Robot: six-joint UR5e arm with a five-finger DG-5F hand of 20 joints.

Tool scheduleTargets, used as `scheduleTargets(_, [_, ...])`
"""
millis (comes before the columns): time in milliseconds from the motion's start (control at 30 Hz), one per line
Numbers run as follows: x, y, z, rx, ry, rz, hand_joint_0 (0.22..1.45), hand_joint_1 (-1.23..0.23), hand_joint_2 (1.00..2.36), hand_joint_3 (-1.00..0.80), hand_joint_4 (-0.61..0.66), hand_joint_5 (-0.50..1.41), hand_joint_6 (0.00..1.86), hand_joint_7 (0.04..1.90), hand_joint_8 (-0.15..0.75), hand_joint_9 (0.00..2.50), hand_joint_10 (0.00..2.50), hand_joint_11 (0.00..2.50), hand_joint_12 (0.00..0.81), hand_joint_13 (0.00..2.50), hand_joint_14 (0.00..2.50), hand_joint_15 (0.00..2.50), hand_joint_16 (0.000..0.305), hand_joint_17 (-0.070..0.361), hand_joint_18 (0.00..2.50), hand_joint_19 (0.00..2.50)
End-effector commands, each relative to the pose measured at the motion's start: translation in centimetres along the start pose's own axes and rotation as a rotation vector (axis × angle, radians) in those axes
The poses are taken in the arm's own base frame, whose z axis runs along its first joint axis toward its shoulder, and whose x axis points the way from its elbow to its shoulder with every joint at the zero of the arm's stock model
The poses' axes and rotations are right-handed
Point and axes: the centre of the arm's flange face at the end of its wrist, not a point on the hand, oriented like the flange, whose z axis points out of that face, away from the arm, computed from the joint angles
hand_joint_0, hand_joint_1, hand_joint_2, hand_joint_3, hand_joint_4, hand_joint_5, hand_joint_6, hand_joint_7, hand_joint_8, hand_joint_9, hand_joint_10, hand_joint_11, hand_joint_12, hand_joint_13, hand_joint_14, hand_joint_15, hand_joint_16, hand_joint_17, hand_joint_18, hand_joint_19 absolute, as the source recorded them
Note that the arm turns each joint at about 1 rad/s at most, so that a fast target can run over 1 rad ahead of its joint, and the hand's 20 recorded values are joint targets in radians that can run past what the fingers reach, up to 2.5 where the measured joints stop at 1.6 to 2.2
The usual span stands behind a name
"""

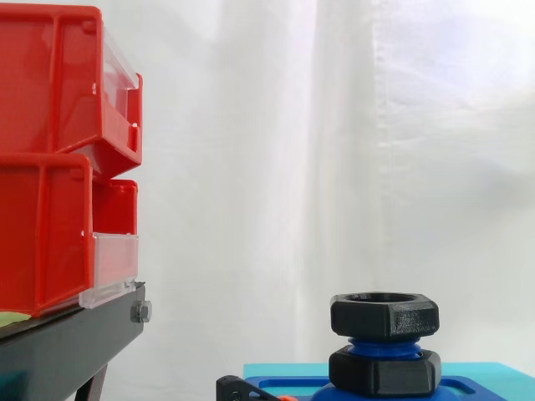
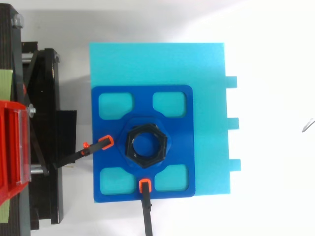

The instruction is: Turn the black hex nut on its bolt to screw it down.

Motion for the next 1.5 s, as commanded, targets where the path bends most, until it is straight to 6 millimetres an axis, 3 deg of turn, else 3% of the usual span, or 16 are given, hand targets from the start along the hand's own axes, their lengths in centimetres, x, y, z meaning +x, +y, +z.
scheduleTargets(0, [0.0, 0.0, 0.0, 0.0, 0.0, 0.0, 0.54, -0.48, 1.0, -0.5, 0.14, -0.22, 0.5, 0.64, 0.284, 0.5, 0.0, 0.0, 0.32, 0.44, 0.0, 0.0, 0.05, 0.112, 0.47, 0.45])
scheduleTargets(767, [0.2, -0.2, 0.4, 0.005, -0.011, -0.036, 0.55, -0.49, 1.0, -0.49, 0.16, -0.2, 0.5, 0.65, 0.276, 0.59, 0.0, 0.02, 0.27, 0.45, 0.0, 0.0, 0.049, 0.109, 0.46, 0.47])
scheduleTargets(867, [1.6, -2.5, 2.9, 0.027, 0.007, -0.101, 0.55, -0.49, 1.0, -0.49, 0.16, -0.2, 0.5, 0.66, 0.267, 0.57, 0.0, 0.01, 0.261, 0.44, 0.0, 0.0, 0.048, 0.109, 0.46, 0.47])
scheduleTargets(1000, [2.7, -4.2, 5.9, -0.003, 0.014, -0.124, 0.55, -0.49, 1.0, -0.49, 0.16, -0.2, 0.5, 0.66, 0.256, 0.53, 0.0, 0.02, 0.25, 0.42, 0.0, 0.0, 0.048, 0.108, 0.45, 0.48])
scheduleTargets(1033, [2.7, -4.2, 5.9, -0.003, 0.014, -0.124, 0.55, -0.49, 1.0, -0.49, 0.16, -0.2, 0.5, 0.66, 0.255, 0.53, 0.0, 0.02, 0.25, 0.42, 0.0, 0.0, 0.048, 0.107, 0.45, 0.48])
scheduleTargets(1067, [3.1, -4.3, 7.1, -0.032, 0.012, -0.133, 0.55, -0.49, 1.0, -0.49, 0.16, -0.2, 0.5, 0.66, 0.255, 0.53, 0.0, 0.01, 0.249, 0.42, 0.0, 0.0, 0.048, 0.107, 0.45, 0.48])
scheduleTargets(1100, [3.5, -4.4, 9.8, -0.076, 0.003, -0.157, 0.55, -0.49, 1.0, -0.49, 0.16, -0.2, 0.5, 0.66, 0.254, 0.53, 0.0, 0.02, 0.249, 0.42, 0.0, 0.0, 0.048, 0.107, 0.45, 0.48])
scheduleTargets(1300, [4.1, -4.9, 14.9, -0.095, 0.015, -0.194, 0.55, -0.49, 1.0, -0.49, 0.16, -0.2, 0.5, 0.66, 0.251, 0.52, 0.0, 0.02, 0.247, 0.42, 0.0, 0.0, 0.048, 0.107, 0.45, 0.49])
scheduleTargets(1367, [3.9, -4.4, 16.4, -0.106, 0.017, -0.211, 0.56, -0.49, 1.0, -0.48, 0.16, -0.2, 0.5, 0.66, 0.25, 0.52, 0.0, 0.02, 0.247, 0.42, 0.0, 0.0, 0.048, 0.107, 0.46, 0.49])
scheduleTargets(1467, [4.1, -3.8, 16.7, -0.119, 0.013, -0.245, 0.56, -0.5, 1.0, -0.48, 0.16, -0.2, 0.5, 0.66, 0.246, 0.51, 0.0, 0.03, 0.247, 0.42, 0.0, 0.0, 0.048, 0.108, 0.46, 0.49])
